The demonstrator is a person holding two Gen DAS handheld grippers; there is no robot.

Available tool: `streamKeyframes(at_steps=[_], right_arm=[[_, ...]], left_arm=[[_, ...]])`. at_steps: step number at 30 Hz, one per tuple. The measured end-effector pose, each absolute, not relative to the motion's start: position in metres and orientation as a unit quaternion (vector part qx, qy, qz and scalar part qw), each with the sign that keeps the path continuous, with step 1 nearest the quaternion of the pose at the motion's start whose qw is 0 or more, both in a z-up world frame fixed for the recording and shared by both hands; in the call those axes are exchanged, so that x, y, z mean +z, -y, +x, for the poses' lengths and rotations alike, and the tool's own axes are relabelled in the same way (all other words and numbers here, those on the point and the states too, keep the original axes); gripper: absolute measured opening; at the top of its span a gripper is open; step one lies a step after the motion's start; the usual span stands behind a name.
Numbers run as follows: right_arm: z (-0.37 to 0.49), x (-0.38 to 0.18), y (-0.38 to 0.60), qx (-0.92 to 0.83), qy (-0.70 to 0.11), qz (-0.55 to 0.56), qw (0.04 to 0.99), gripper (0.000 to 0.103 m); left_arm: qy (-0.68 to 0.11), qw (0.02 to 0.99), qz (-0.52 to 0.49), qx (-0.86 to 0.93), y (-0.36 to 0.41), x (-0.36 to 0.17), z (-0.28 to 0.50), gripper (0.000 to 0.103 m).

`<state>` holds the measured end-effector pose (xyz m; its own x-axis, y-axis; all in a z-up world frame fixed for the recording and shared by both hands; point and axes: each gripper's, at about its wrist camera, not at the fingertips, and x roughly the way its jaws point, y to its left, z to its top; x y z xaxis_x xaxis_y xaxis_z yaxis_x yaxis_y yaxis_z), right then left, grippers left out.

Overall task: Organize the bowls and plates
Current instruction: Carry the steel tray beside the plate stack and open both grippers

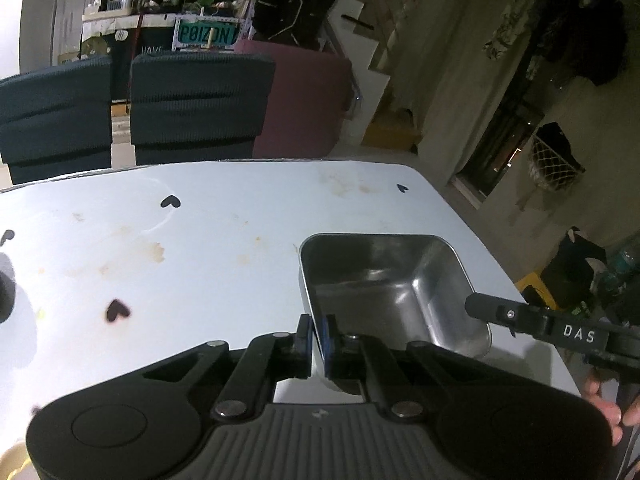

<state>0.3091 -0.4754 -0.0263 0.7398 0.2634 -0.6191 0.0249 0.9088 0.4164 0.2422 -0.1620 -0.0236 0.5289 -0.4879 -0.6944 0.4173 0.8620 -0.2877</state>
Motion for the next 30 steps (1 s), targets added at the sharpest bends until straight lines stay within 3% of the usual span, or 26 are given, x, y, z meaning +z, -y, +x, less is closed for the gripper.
streamKeyframes(at_steps=[12,30], right_arm=[[0.280,-0.019,0.452,0.086,-0.359,0.152,0.917,0.003],[0.277,-0.022,0.439,0.099,-0.400,0.081,0.908,0.003]], left_arm=[[-0.413,0.868,-0.032,-0.275,0.157,-0.032,0.186,0.008],[-0.464,0.840,0.015,-0.280,0.163,-0.065,0.161,0.011]])
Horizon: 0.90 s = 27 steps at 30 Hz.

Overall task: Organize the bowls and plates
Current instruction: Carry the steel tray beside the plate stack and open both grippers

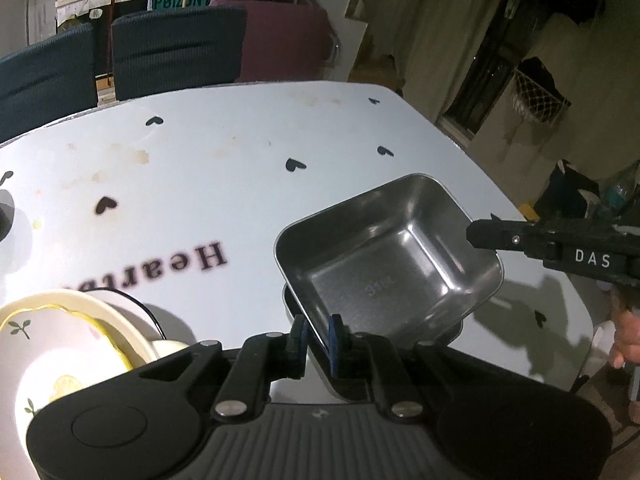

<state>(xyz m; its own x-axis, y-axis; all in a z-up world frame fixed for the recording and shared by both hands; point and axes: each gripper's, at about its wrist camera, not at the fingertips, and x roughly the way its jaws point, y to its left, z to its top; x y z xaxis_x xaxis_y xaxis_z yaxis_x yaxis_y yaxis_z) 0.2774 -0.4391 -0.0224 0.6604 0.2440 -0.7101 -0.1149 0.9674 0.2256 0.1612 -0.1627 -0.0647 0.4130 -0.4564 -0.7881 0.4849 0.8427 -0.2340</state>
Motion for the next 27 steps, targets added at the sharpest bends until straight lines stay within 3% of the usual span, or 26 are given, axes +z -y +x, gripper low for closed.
streamKeyframes(at_steps=[27], right_arm=[[0.287,-0.047,0.418,0.074,-0.464,0.003,0.883,0.003]], left_arm=[[-0.492,0.821,0.053,-0.284,0.176,-0.082,0.156,0.013]])
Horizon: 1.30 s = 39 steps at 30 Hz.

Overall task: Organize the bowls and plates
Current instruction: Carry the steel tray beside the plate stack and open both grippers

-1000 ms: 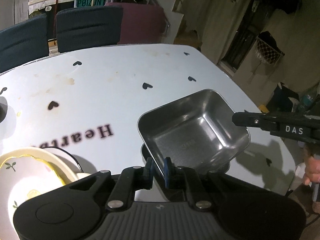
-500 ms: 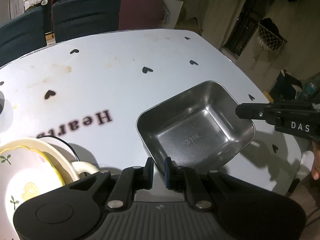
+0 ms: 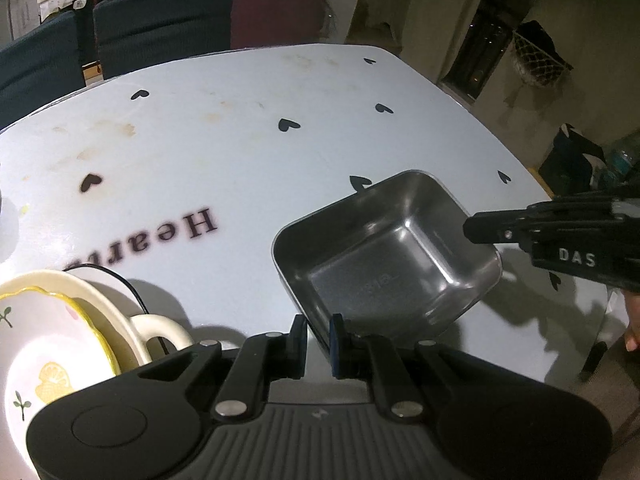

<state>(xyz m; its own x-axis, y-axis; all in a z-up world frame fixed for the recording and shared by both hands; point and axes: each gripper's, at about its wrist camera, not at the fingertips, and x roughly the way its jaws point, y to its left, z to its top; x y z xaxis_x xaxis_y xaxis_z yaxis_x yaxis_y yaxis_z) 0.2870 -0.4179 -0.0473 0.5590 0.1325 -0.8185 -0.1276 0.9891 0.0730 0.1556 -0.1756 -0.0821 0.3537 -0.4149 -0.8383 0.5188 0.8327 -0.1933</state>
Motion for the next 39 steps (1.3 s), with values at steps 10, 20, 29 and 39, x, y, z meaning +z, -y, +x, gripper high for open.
streamKeyframes(at_steps=[10,20,29,39], right_arm=[[0.294,-0.062,0.418,0.063,-0.496,-0.004,0.866,0.003],[0.300,-0.074,0.422,0.066,-0.517,0.004,0.853,0.003],[0.308,-0.081,0.431,0.072,-0.523,0.029,0.849,0.004],[0.307,-0.081,0.437,0.079,-0.526,0.038,0.846,0.004]], left_arm=[[-0.493,0.818,0.061,-0.290,0.177,-0.085,0.157,0.016],[-0.497,0.816,0.058,-0.291,0.176,-0.087,0.159,0.016],[-0.497,0.816,0.053,-0.292,0.176,-0.086,0.160,0.016],[-0.496,0.817,0.048,-0.289,0.175,-0.083,0.159,0.016]])
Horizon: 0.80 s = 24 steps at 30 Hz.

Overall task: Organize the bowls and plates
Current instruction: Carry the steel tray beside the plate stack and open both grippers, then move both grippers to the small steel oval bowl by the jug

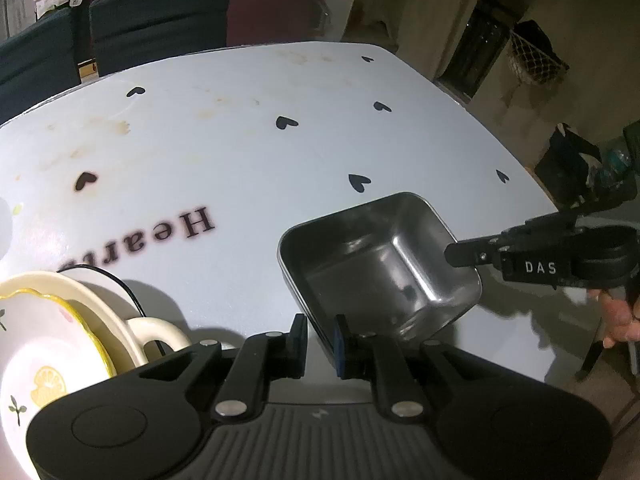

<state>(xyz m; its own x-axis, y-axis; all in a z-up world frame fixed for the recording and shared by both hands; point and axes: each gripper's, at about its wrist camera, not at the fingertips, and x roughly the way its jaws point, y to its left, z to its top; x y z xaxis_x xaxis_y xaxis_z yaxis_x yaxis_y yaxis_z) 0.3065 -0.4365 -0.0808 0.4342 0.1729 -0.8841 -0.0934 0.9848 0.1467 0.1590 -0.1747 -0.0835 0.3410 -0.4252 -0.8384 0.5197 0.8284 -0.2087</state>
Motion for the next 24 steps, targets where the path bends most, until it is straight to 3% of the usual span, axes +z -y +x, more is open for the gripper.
streamKeyframes(at_steps=[4,5,8,13,15,18,20,24], right_arm=[[0.305,-0.082,0.437,0.081,-0.528,0.036,0.845,0.006],[0.304,-0.081,0.437,0.083,-0.527,0.037,0.845,0.010],[0.300,-0.078,0.438,0.092,-0.519,0.040,0.849,0.031],[0.291,-0.066,0.440,0.082,-0.496,0.044,0.863,0.049],[0.287,-0.061,0.440,0.077,-0.486,0.044,0.869,0.056],[0.284,-0.054,0.440,0.074,-0.474,0.039,0.877,0.074],[0.282,-0.049,0.438,0.070,-0.466,0.038,0.881,0.091],[0.280,-0.040,0.436,0.057,-0.447,0.042,0.892,0.098]], left_arm=[[-0.495,0.819,0.040,-0.288,0.173,-0.081,0.159,0.027],[-0.495,0.819,0.038,-0.289,0.173,-0.080,0.159,0.035],[-0.489,0.820,0.036,-0.294,0.173,-0.076,0.158,0.048],[-0.475,0.828,0.031,-0.297,0.169,-0.065,0.153,0.068],[-0.465,0.834,0.024,-0.296,0.164,-0.058,0.151,0.082],[-0.451,0.843,0.016,-0.291,0.155,-0.049,0.150,0.093],[-0.444,0.850,0.012,-0.283,0.148,-0.043,0.150,0.099],[-0.427,0.865,0.008,-0.262,0.127,-0.032,0.150,0.103]])
